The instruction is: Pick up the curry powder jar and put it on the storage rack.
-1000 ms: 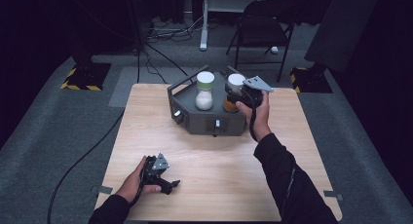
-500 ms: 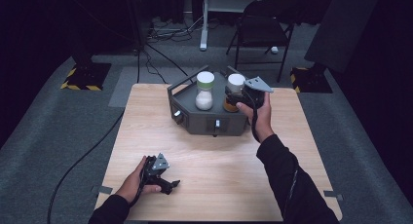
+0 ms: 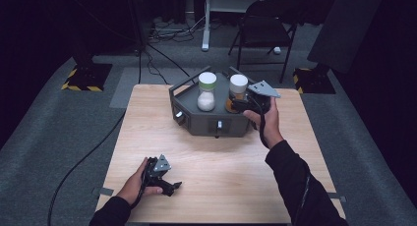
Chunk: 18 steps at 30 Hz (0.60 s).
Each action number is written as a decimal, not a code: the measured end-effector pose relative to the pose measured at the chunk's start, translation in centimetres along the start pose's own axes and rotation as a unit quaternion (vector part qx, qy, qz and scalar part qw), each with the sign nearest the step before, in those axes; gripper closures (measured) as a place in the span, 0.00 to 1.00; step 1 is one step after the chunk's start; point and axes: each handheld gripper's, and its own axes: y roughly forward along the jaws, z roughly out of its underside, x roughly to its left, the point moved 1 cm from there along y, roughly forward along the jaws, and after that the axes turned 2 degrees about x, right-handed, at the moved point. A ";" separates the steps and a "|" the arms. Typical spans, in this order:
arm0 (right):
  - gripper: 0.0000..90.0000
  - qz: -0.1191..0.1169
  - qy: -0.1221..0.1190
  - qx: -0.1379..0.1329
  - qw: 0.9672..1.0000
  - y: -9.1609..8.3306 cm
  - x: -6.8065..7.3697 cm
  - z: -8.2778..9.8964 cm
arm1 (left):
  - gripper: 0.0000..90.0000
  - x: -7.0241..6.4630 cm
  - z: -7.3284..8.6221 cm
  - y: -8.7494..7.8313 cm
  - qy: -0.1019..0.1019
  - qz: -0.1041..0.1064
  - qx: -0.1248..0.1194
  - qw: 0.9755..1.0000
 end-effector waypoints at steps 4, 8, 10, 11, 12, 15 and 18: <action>0.07 -0.005 -0.006 -0.003 1.000 -0.7 0.0 0.4 | 0.00 0.0 0.0 0.0 0.000 0.000 0.000 1.000; 0.07 0.002 -0.034 -0.003 0.999 -1.5 0.8 1.4 | 0.00 0.0 0.0 0.0 0.000 0.000 0.000 1.000; 0.07 -0.006 -0.035 -0.002 0.999 -1.8 0.9 1.8 | 0.00 0.0 0.0 0.0 0.000 0.000 0.000 1.000; 0.07 -0.007 -0.036 -0.001 0.999 -1.9 1.0 2.0 | 0.00 0.0 0.0 0.0 0.001 0.000 0.000 1.000; 0.07 -0.007 -0.036 -0.001 0.999 -1.9 1.0 2.0 | 0.00 0.0 0.0 0.0 0.001 0.000 0.000 1.000; 0.07 -0.014 -0.042 -0.001 0.999 -2.3 1.1 2.6 | 0.00 0.0 0.0 0.0 0.000 0.000 0.000 1.000; 0.06 -0.027 -0.049 0.002 0.998 -2.9 1.3 3.4 | 0.00 0.0 0.0 0.0 0.000 0.000 0.000 1.000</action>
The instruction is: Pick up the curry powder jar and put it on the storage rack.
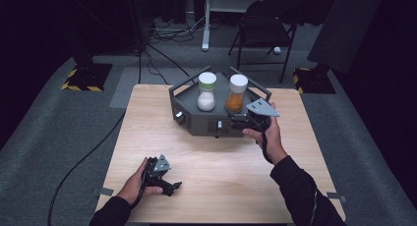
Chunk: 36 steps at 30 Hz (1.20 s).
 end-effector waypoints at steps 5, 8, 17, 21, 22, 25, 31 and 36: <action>0.04 -0.016 -0.007 0.005 1.000 -0.6 0.3 1.1 | 0.00 0.0 0.0 0.0 0.000 0.000 0.000 1.000; 0.04 -0.020 -0.008 0.009 1.000 -0.9 0.5 1.6 | 0.00 0.0 0.0 0.0 0.000 0.000 0.000 1.000; 0.04 -0.055 -0.029 0.031 0.998 -1.8 1.2 3.9 | 0.00 0.0 0.0 0.0 0.000 0.000 0.000 1.000; 0.04 -0.065 -0.036 0.042 0.996 -2.0 1.6 4.9 | 0.00 0.0 0.0 0.0 0.000 0.000 0.000 1.000; 0.04 -0.067 -0.039 0.044 0.996 -2.1 1.7 5.1 | 0.00 0.0 0.0 0.0 0.000 0.000 0.000 1.000; 0.04 -0.070 -0.042 0.048 0.996 -2.2 1.8 5.5 | 0.00 0.0 0.0 0.0 0.000 0.000 0.000 1.000; 0.04 -0.077 -0.046 0.062 0.994 -2.6 2.0 6.6 | 0.00 0.0 0.0 0.0 0.000 0.000 0.000 1.000; 0.04 -0.089 -0.050 0.074 0.992 -3.0 2.0 7.2 | 0.00 0.0 0.0 0.0 0.000 0.000 -0.001 1.000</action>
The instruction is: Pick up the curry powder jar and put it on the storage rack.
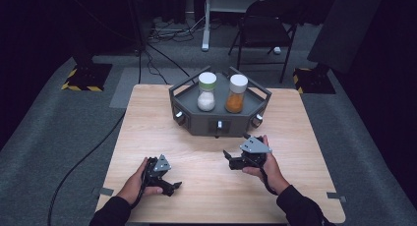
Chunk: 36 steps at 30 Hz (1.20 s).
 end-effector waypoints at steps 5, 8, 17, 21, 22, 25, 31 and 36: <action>0.04 -0.023 0.006 0.012 1.000 -0.3 -0.1 0.5 | 0.00 0.0 0.0 0.0 0.000 0.000 0.000 1.000; 0.04 -0.031 0.000 0.022 0.999 -0.6 0.0 0.8 | 0.00 0.0 0.0 0.0 -0.001 0.000 0.000 1.000; 0.03 -0.068 -0.010 0.058 0.996 -2.0 -1.0 2.1 | 0.00 0.0 0.0 0.0 -0.001 0.000 0.000 1.000; 0.03 -0.074 -0.006 0.073 0.995 -2.7 -1.8 2.8 | 0.00 0.0 0.0 0.0 -0.001 0.000 0.000 1.000; 0.03 -0.074 -0.004 0.076 0.994 -2.9 -2.0 3.0 | 0.00 0.0 0.0 0.0 -0.001 0.000 0.000 1.000; 0.03 -0.077 0.003 0.093 0.993 -3.5 -2.7 3.7 | 0.00 0.0 0.0 0.0 -0.001 0.000 0.000 1.000; 0.03 -0.081 -0.001 0.112 0.990 -4.0 -3.5 4.3 | 0.00 0.0 0.0 0.0 -0.001 0.000 0.000 1.000; 0.03 -0.085 0.008 0.123 0.989 -4.6 -4.4 5.0 | 0.00 0.0 0.0 0.0 0.000 0.001 0.000 1.000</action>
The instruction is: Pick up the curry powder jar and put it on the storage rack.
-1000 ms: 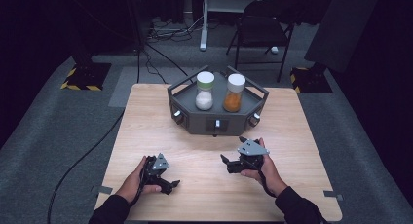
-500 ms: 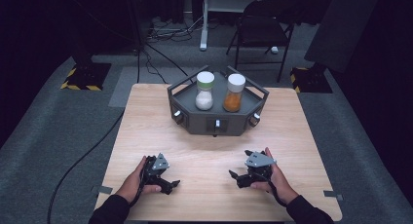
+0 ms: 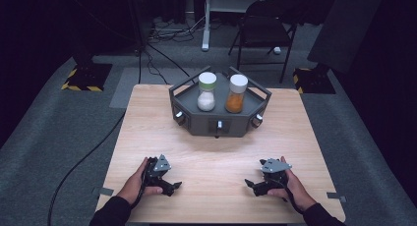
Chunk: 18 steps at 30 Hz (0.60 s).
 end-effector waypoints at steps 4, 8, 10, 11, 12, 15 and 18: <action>0.03 -0.004 0.008 0.004 1.000 -0.3 -0.4 0.4 | 0.00 0.0 0.0 0.0 0.000 0.000 0.000 1.000; 0.03 -0.006 0.014 0.010 1.000 -0.6 -0.8 0.8 | 0.00 0.0 0.0 0.0 0.001 0.000 0.000 1.000; 0.03 -0.011 0.015 0.018 1.000 -0.6 -1.1 0.9 | 0.00 0.0 0.0 0.0 0.000 0.000 0.000 1.000; 0.03 -0.011 0.013 0.023 1.000 -0.5 -1.1 1.0 | 0.00 0.0 0.0 0.0 0.000 0.000 0.000 1.000; 0.03 -0.011 0.013 0.023 1.000 -0.5 -1.1 1.0 | 0.00 0.0 0.0 0.0 0.000 0.000 0.000 1.000; 0.02 -0.016 0.015 0.030 0.999 -0.5 -1.4 1.0 | 0.00 0.0 0.0 0.0 0.001 0.001 0.000 1.000; 0.02 -0.021 0.018 0.033 0.999 -0.5 -1.7 1.1 | 0.00 0.1 0.0 0.0 0.002 0.001 0.000 1.000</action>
